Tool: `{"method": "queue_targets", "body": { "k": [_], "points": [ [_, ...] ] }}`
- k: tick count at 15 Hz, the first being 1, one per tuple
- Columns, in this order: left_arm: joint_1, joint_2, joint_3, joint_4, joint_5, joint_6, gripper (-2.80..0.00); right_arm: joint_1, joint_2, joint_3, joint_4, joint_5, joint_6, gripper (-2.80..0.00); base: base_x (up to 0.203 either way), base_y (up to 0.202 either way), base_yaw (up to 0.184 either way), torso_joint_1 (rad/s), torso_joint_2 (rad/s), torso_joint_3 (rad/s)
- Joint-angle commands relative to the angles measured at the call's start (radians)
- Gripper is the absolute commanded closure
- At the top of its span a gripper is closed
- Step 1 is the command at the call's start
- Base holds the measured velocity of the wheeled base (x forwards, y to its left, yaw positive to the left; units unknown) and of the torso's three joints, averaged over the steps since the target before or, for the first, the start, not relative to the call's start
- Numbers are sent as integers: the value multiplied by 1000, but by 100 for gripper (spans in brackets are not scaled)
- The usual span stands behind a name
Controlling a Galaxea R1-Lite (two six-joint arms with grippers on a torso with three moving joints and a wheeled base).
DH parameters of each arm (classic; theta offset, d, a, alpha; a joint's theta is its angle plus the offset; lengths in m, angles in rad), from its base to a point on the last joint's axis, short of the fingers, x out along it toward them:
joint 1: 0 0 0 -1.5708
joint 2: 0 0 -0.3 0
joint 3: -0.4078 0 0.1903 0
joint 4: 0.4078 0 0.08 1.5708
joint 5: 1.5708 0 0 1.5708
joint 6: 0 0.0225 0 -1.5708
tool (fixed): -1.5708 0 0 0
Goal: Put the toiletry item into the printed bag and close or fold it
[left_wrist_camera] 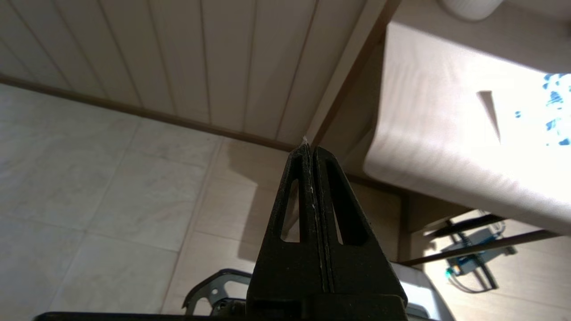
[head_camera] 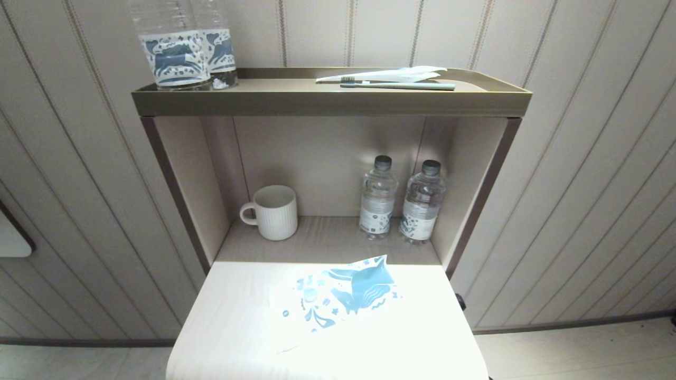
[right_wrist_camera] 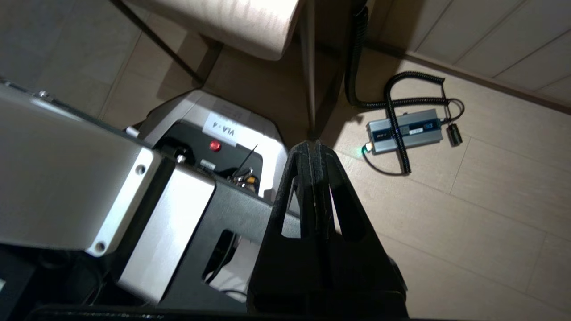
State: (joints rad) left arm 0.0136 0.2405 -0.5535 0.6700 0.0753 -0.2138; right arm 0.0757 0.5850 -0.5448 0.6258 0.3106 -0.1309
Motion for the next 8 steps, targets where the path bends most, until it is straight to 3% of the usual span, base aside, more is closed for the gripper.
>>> {"method": "queue_targets", "body": {
  "k": [1,3,6,8],
  "points": [
    [8,-53,73,-17,3,4,0,-25,-34,91,-85,0,-1,0,0,0,0,0,0,0],
    [-3,-130,231,-163,11,55,0,-49,-117,218,-241,-2,-2,0,0,0,0,0,0,0],
    [-8,-230,453,-478,31,248,0,-83,-298,358,-419,-4,-4,0,0,0,0,0,0,0],
    [-9,-240,474,-504,-5,274,0,-100,-352,476,-590,-54,7,0,0,0,0,0,0,0]
  ]
}}
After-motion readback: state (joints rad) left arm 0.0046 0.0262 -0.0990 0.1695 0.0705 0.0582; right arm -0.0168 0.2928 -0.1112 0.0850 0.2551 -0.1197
